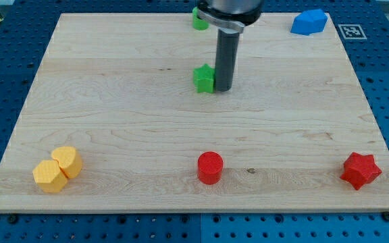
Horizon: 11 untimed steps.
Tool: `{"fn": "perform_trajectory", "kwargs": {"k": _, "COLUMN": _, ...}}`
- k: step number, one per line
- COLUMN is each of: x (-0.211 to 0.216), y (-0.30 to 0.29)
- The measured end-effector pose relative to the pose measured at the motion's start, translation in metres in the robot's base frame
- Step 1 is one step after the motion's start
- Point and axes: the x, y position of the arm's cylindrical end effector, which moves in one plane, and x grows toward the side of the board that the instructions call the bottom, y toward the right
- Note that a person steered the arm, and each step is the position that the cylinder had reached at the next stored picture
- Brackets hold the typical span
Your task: Point your arm to the green circle
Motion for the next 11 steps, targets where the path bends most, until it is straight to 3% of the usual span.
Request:
{"fn": "perform_trajectory", "kwargs": {"k": 1, "x": 0.000, "y": -0.017}}
{"fn": "perform_trajectory", "kwargs": {"k": 3, "x": -0.026, "y": 0.072}}
{"fn": "perform_trajectory", "kwargs": {"k": 7, "x": -0.188, "y": 0.072}}
{"fn": "perform_trajectory", "kwargs": {"k": 8, "x": -0.213, "y": 0.055}}
{"fn": "perform_trajectory", "kwargs": {"k": 11, "x": -0.212, "y": -0.003}}
